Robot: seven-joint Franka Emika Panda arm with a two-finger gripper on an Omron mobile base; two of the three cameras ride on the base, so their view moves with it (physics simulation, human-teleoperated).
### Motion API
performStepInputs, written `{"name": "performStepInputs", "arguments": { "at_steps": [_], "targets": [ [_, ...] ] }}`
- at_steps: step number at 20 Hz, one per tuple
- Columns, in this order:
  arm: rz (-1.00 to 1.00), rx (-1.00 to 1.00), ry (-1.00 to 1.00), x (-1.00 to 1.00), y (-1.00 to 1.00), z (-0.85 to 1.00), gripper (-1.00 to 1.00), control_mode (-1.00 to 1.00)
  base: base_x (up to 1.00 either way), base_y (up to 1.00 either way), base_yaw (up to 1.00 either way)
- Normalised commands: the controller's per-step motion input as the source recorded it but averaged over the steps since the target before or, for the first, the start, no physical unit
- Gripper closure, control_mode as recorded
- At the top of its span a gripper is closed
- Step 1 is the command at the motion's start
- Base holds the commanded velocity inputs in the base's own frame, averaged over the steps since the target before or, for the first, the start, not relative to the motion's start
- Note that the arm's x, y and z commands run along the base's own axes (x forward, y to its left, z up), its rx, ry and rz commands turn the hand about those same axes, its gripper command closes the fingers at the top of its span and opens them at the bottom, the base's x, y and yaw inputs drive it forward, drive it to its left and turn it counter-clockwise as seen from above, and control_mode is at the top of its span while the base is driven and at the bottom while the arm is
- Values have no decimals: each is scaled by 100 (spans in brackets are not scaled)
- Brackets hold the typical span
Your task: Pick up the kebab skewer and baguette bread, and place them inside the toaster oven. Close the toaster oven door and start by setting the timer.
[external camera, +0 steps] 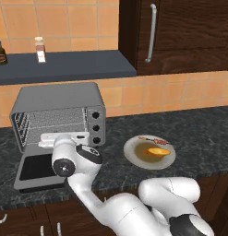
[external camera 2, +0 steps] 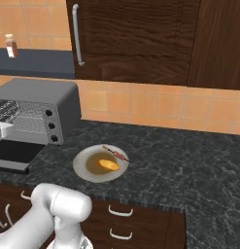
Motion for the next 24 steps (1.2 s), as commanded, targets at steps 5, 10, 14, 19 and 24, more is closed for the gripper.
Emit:
{"name": "performStepInputs", "arguments": {
  "at_steps": [5,10,14,19,24],
  "targets": [
    [2,-7,2,14,1,-5,-100,-100,0,0,0],
    [10,0,1,49,-34,-3,-100,-100,0,0,0],
    [8,0,1,26,-1,-25,-100,-100,0,0,0],
    [0,6,1,17,11,-27,-100,-100,0,0,0],
    [0,5,5,32,4,1,-100,-100,0,0,0]
  ]
}}
